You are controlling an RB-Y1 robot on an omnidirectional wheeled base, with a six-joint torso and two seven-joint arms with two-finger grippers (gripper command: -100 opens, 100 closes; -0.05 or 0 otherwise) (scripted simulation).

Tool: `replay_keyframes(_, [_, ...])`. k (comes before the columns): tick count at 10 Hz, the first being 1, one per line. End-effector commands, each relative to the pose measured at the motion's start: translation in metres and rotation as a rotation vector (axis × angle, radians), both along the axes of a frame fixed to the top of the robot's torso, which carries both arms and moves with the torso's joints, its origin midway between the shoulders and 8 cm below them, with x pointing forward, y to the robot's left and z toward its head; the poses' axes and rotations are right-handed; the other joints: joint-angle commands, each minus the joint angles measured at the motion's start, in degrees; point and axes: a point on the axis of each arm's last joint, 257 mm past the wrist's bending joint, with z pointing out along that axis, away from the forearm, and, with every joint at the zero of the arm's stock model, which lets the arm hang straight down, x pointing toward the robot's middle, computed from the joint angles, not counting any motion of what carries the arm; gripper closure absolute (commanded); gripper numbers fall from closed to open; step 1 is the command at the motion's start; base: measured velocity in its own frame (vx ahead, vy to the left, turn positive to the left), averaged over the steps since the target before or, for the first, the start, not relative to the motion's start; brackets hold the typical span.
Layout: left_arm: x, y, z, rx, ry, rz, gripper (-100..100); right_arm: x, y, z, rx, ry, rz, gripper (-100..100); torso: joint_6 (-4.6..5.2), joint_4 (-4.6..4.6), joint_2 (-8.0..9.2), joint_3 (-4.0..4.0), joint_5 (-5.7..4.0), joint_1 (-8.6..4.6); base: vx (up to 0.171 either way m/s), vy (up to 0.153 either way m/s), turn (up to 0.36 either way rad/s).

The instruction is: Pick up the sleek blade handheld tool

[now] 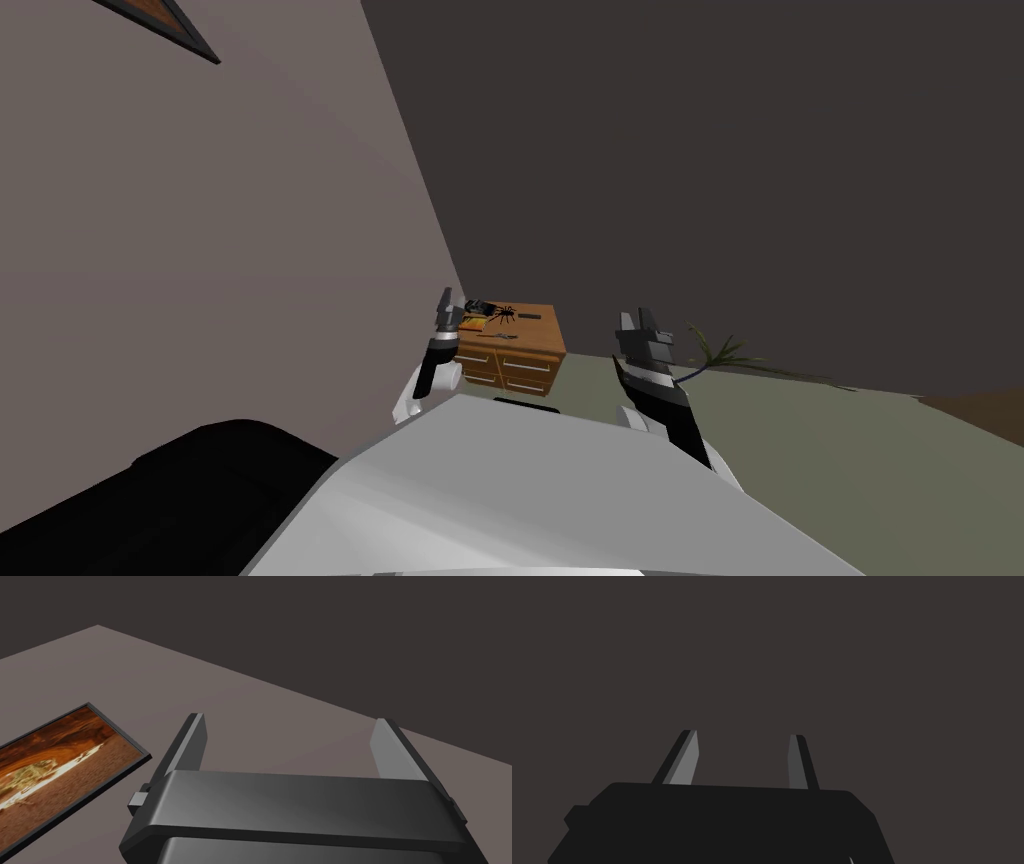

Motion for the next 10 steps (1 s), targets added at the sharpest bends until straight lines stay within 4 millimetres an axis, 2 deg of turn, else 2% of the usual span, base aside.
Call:
replay_keyframes(1, [0.021, 0.004, -0.013, 0.021, 0.054, -0.006, -100, 0.0, 0.0, 0.0, 0.0, 0.0, 0.0, 0, 0.0, 0.0, 0.0, 0.0, 0.0, 0.0, -0.07, 0.034, 0.008])
replay_keyframes(2, [0.024, 0.003, -0.013, 0.019, 0.058, -0.007, -100, 0.0, 0.0, 0.0, 0.0, 0.0, 0.0, 0, 0.0, 0.0, 0.0, 0.0, 0.0, 0.02, -0.045, 0.023, 0.0])
replay_keyframes(4, [0.051, 0.007, -0.028, 0.035, 0.124, -0.007, -100, 0.0, 0.0, 0.0, 0.0, 0.0, 0.0, 0, -0.01, -0.02, -0.08, -0.04, -0.01, -0.05, -0.059, 0.02, 0.01])
replay_keyframes(5, [0.056, 0.006, -0.028, 0.033, 0.131, -0.009, -100, 0.0, 0.0, 0.0, 0.0, 0.0, 0.0, 0, 0.0, 0.0, -0.01, -0.01, -0.01, -0.03, -0.063, 0.022, -0.001])
replay_keyframes(6, [0.071, 0.009, -0.036, 0.037, 0.164, -0.008, -100, 0.0, 0.0, 0.0, 0.0, 0.0, 0.0, 0, -0.01, 0.0, -0.02, 0.0, -0.01, -0.05, -0.061, 0.036, 0.007])
replay_keyframes(7, [0.073, 0.009, -0.036, 0.036, 0.17, -0.008, -100, 0.0, 0.0, 0.0, 0.0, 0.0, 0.0, 0, -0.01, 0.0, -0.02, -0.01, -0.01, -0.01, -0.046, 0.031, 0.0])
replay_keyframes(8, [0.089, 0.011, -0.045, 0.038, 0.209, -0.006, -100, 0.0, 0.0, 0.0, 0.0, 0.0, 0.0, 0, -0.01, -0.01, -0.07, -0.03, 0.0, -0.03, -0.045, 0.025, 0.006])
replay_keyframes(9, [0.09, 0.011, -0.045, 0.037, 0.212, -0.006, -100, 0.0, 0.0, 0.0, 0.0, 0.0, 0.0, 0, -0.01, -0.02, -0.08, -0.04, -0.01, -0.03, -0.046, 0.02, 0.003])
replay_keyframes(10, [0.106, 0.014, -0.055, 0.037, 0.253, -0.002, -100, 0.0, 0.0, 0.0, 0.0, 0.0, 0.0, 0, -0.01, -0.02, -0.08, -0.04, -0.01, -0.06, -0.064, 0.035, 0.01])
